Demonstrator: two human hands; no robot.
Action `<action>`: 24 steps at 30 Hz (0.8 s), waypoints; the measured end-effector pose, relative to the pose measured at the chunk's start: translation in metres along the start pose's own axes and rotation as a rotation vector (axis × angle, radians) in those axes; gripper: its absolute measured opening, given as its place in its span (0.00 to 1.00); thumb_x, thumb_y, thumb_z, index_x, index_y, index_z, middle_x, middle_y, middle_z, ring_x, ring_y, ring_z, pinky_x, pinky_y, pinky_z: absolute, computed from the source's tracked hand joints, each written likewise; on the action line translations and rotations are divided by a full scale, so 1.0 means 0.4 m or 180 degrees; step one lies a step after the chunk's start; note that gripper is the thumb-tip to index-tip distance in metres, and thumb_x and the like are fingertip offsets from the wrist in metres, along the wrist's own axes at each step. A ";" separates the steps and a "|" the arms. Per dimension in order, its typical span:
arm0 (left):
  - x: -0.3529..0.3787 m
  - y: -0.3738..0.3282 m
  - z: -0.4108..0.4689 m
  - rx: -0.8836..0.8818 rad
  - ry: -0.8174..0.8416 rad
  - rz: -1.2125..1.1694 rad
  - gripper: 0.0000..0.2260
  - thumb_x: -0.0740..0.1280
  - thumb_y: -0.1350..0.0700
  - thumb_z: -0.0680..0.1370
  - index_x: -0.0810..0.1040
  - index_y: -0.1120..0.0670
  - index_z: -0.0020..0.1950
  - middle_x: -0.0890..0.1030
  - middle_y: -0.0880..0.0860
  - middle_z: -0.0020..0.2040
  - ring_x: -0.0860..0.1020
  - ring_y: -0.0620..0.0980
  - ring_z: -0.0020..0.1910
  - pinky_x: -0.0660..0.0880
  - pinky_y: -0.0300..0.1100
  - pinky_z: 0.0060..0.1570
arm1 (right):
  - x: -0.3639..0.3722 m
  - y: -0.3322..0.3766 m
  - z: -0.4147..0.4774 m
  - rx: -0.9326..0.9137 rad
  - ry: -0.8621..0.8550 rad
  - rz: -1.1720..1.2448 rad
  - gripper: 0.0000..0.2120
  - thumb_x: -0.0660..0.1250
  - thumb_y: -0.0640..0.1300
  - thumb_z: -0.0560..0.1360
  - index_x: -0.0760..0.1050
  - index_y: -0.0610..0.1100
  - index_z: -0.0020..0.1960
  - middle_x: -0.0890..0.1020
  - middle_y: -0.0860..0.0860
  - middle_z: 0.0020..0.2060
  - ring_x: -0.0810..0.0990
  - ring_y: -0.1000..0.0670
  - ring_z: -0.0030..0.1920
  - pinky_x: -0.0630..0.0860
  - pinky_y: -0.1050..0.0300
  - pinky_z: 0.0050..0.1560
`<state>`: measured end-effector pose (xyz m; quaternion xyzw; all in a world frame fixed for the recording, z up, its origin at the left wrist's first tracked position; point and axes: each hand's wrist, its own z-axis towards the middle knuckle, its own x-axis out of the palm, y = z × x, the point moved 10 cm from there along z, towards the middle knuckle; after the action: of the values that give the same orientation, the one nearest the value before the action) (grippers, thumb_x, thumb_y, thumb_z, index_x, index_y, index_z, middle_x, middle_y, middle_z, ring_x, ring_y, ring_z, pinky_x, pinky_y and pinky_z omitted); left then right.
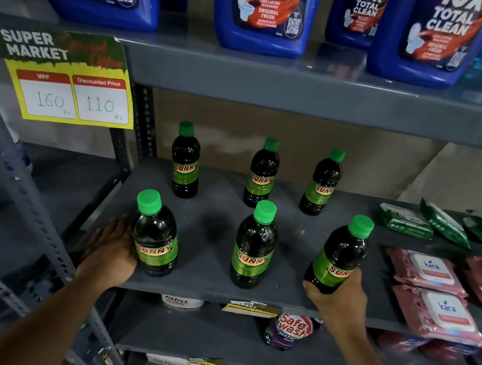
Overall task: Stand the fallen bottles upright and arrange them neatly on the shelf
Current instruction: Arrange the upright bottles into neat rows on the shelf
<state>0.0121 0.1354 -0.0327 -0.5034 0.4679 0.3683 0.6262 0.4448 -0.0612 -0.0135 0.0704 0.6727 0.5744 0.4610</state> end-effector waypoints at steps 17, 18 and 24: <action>0.021 0.006 0.003 -0.0076 0.0208 0.0132 0.29 0.51 0.49 0.77 0.50 0.51 0.77 0.53 0.54 0.79 0.49 0.56 0.77 0.49 0.54 0.76 | 0.250 0.251 -0.165 -0.1196 0.1107 0.0561 0.47 0.81 0.50 0.60 0.56 0.60 0.70 0.71 0.61 0.64 0.70 0.63 0.65 0.68 0.64 0.64; 0.020 0.005 0.003 -0.0080 0.0220 0.0147 0.29 0.51 0.49 0.77 0.50 0.52 0.77 0.53 0.54 0.79 0.49 0.56 0.77 0.49 0.54 0.76 | 0.257 0.253 -0.152 -0.1130 0.1082 0.0471 0.45 0.81 0.49 0.60 0.57 0.62 0.67 0.73 0.63 0.60 0.72 0.65 0.61 0.71 0.63 0.62; 0.019 0.002 0.007 -0.0061 0.0217 0.0127 0.29 0.52 0.48 0.76 0.50 0.51 0.77 0.53 0.54 0.79 0.49 0.55 0.77 0.48 0.54 0.75 | 0.216 0.235 -0.177 -0.1200 0.0274 0.0154 0.54 0.77 0.62 0.59 0.51 0.48 0.74 0.66 0.47 0.68 0.63 0.48 0.71 0.59 0.47 0.72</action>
<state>0.0141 0.1383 -0.0402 -0.5121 0.4953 0.3677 0.5976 0.3055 -0.0261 0.0125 -0.0257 0.5705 0.7036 0.4229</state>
